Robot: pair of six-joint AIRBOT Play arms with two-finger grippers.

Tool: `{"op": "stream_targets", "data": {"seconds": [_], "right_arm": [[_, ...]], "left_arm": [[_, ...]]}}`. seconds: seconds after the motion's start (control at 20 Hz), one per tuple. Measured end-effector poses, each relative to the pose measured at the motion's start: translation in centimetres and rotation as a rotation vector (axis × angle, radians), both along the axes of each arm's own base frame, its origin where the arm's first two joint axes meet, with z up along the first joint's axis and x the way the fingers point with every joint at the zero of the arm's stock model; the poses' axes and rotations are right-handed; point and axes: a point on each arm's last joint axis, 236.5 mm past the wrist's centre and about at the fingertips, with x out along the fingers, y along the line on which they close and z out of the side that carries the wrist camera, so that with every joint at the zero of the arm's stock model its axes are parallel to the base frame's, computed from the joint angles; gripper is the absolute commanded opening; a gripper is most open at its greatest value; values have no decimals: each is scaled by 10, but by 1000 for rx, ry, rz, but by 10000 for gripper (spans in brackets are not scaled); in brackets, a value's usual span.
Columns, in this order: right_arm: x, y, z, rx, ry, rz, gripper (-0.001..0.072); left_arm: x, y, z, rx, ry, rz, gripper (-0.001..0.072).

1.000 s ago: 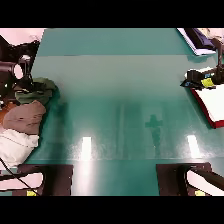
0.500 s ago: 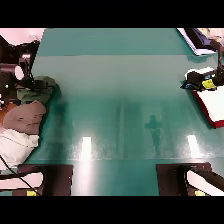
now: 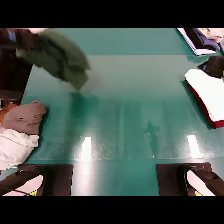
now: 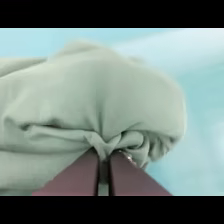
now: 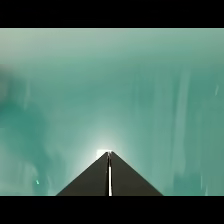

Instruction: Fold the shirts.

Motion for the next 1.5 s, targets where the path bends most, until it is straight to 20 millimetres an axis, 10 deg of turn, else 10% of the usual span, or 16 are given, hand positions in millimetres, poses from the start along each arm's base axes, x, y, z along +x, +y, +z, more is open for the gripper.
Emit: {"op": "stream_targets", "data": {"seconds": [0.15,0.35,0.65,0.7,0.75,0.8,1.1,1.5], "right_arm": [[-5,-1,28,-9,-90,-13,19],[-10,1,59,-23,-139,1,19],[-15,8,80,-51,-81,62,19],[-16,8,81,-56,-69,69,19],[-17,9,81,-58,-57,76,19],[-18,9,80,-61,-46,82,19],[-23,9,77,-71,-10,96,19],[-24,9,76,-74,0,97,18]], "left_arm": [[-60,-74,63,-87,-104,-239,26],[-122,-145,72,-111,-81,-501,26],[-121,-200,-41,4,240,-644,28],[-114,-206,-66,19,299,-644,133],[-107,-212,-93,38,360,-641,489],[-101,-216,-116,55,409,-635,679],[-73,-172,-197,126,668,-480,659],[-86,-116,-279,189,908,-409,661]]}}
